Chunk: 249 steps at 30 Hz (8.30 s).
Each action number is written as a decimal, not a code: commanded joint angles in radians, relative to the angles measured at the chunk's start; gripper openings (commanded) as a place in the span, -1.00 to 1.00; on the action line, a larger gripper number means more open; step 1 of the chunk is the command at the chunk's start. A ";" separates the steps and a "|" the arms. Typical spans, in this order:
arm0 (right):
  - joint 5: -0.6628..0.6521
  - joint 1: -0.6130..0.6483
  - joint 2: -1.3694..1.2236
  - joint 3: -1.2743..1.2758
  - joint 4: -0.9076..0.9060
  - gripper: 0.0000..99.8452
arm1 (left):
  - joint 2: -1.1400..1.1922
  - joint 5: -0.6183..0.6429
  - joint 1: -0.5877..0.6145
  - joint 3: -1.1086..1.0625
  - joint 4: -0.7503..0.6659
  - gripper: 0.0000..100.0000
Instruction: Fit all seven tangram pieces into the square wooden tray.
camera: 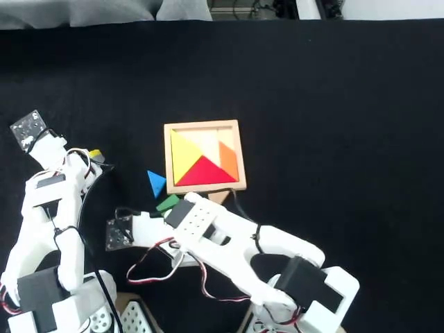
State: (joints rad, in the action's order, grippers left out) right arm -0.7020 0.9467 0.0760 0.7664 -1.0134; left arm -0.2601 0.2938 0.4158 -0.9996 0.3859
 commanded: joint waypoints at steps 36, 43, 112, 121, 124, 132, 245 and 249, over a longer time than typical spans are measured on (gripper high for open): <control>-0.216 -0.902 0.412 -0.056 0.038 -0.87 | -0.008 0.002 -0.010 0.065 0.000 -0.48; -0.074 -0.911 0.331 -0.051 0.115 -0.87 | -0.008 0.002 -0.012 0.065 0.000 -0.47; -0.480 -0.781 -0.381 -0.608 -0.247 -0.40 | -0.006 0.002 -0.012 0.061 -0.026 -0.47; -0.548 -0.802 -0.426 -0.713 -0.285 -0.40 | -0.006 0.000 -0.012 0.062 -0.026 -0.47; -0.588 -0.829 -0.478 -0.719 -0.285 -0.40 | -0.006 0.000 -0.012 0.061 -0.026 -0.47; -0.589 -0.852 -0.518 -0.720 -0.278 -0.41 | -0.006 0.000 -0.013 0.061 -0.028 -0.47; -0.229 -0.609 -0.970 -1.796 -0.750 -0.76 | -0.006 -0.040 -0.035 0.064 -0.029 -0.48; -0.201 -0.575 -0.972 -1.759 -0.750 -0.76 | -0.006 -0.041 -0.035 0.064 -0.029 -0.48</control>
State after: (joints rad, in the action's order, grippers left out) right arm -0.9352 0.3391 -0.9735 -0.9950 -1.7269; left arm -0.2601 0.2647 0.3959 -0.9966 0.3798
